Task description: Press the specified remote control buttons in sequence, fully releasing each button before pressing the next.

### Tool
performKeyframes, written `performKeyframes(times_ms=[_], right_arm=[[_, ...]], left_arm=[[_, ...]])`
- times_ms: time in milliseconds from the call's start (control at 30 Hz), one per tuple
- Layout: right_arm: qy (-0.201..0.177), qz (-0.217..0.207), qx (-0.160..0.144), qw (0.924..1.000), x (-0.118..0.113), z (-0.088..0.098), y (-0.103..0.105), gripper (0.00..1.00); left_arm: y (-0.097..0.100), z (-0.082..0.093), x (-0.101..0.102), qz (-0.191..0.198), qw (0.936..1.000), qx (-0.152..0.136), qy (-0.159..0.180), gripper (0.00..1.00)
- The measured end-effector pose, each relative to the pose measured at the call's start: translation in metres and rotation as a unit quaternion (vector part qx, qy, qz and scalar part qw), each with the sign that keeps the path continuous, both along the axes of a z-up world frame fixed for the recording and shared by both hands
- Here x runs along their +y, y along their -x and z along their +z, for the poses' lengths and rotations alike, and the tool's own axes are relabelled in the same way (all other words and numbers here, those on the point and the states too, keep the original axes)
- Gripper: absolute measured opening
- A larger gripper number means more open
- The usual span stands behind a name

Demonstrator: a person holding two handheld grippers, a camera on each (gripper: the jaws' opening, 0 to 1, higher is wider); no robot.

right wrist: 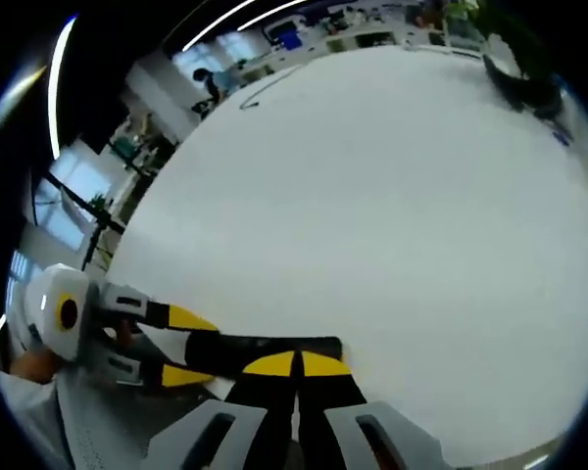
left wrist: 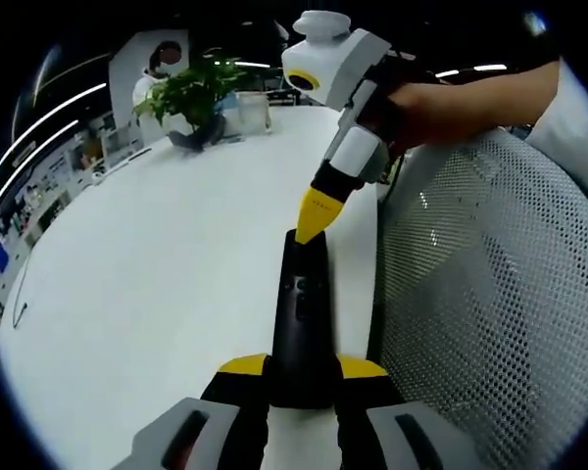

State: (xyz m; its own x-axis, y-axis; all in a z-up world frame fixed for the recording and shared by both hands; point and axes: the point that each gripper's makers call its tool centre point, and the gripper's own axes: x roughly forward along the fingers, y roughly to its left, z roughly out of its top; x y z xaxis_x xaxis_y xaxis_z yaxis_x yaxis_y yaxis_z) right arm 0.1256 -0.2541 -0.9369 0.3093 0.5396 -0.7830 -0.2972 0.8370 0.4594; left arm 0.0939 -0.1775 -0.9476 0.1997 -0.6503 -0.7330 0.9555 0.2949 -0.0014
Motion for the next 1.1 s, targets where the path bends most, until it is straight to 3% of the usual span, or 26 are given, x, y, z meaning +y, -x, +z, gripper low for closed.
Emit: performKeyframes(times_ms=[167,267,400,467,667,833,1100], right_arm=[[0.013,0.013,-0.001,0.9998,0.002,0.002,0.002,0.00],[0.001,0.016,0.000,0.9999,0.005,0.004,0.003,0.00],[-0.014,0.011,0.035,0.9992,0.007,0.003,0.011,0.00],[-0.010,0.012,0.035,0.9993,0.006,0.002,0.011,0.00],[-0.004,0.022,0.052,0.9984,0.009,-0.001,0.018,0.00],[0.006,0.030,0.038,0.9988,0.009,-0.001,0.017,0.00],[-0.013,0.009,0.051,0.9986,0.007,-0.002,0.016,0.00]], left_arm=[[0.000,0.000,0.000,-0.001,1.0000,-0.001,-0.001,0.24],[0.002,0.000,-0.002,-0.007,1.0000,-0.004,-0.002,0.24],[0.003,0.001,-0.003,-0.017,0.9998,-0.013,-0.003,0.24],[0.006,0.000,-0.004,-0.017,0.9998,0.002,0.001,0.24],[0.007,0.000,-0.004,-0.022,0.9997,-0.002,0.000,0.24],[0.007,0.000,-0.004,-0.021,0.9998,0.000,0.001,0.24],[0.007,0.000,-0.005,-0.022,0.9998,-0.001,0.004,0.25]])
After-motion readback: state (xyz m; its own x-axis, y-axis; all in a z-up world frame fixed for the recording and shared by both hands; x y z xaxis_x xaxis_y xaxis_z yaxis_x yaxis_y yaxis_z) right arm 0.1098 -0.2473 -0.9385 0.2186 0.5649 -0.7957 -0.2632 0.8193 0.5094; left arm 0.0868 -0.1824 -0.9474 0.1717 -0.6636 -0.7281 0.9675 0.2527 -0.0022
